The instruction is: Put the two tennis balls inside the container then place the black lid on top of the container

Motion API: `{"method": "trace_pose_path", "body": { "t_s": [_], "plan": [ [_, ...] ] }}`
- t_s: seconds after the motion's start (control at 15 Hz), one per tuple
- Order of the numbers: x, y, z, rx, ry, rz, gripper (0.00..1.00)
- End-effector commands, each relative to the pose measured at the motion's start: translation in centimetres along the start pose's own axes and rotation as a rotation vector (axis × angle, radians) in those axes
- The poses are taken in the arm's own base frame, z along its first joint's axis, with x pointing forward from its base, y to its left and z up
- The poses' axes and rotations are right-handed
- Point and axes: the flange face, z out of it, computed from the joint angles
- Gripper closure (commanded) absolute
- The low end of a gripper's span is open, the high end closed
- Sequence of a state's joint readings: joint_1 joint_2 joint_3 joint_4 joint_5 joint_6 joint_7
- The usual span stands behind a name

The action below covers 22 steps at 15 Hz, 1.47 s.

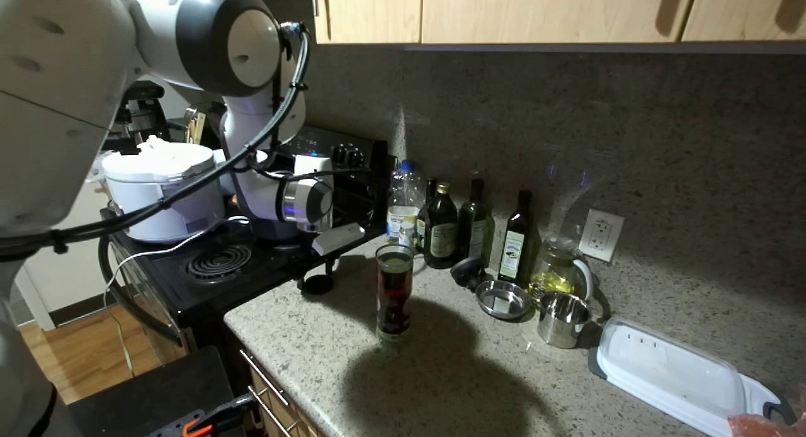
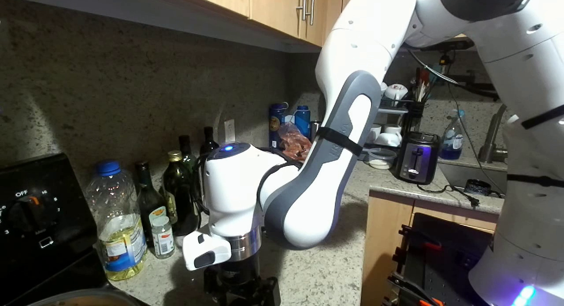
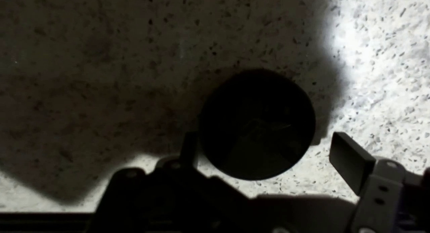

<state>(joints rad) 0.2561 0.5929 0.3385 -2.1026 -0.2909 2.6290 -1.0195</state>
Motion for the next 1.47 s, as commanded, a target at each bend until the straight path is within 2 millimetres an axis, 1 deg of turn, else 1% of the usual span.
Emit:
{"method": "trace_pose_path", "body": {
  "t_s": [0.0, 0.4, 1.0, 1.07, 1.13, 1.27, 1.33, 1.4],
  "plan": [
    [-0.12, 0.59, 0.46, -0.028, -0.007, -0.025, 0.00],
    [-0.87, 0.94, 0.83, -0.029, -0.030, -0.028, 0.00],
    [-0.92, 1.37, 1.12, -0.027, -0.035, -0.032, 0.00],
    [-0.91, 1.34, 1.13, -0.027, -0.035, -0.032, 0.04],
    [-0.89, 1.33, 1.11, -0.028, -0.035, -0.032, 0.15],
    [-0.91, 1.36, 1.00, -0.030, -0.035, -0.031, 0.16],
    [-0.90, 1.52, 0.82, -0.036, -0.034, -0.031, 0.20],
    [-0.91, 1.54, 0.73, -0.038, -0.034, -0.030, 0.17]
  ]
}}
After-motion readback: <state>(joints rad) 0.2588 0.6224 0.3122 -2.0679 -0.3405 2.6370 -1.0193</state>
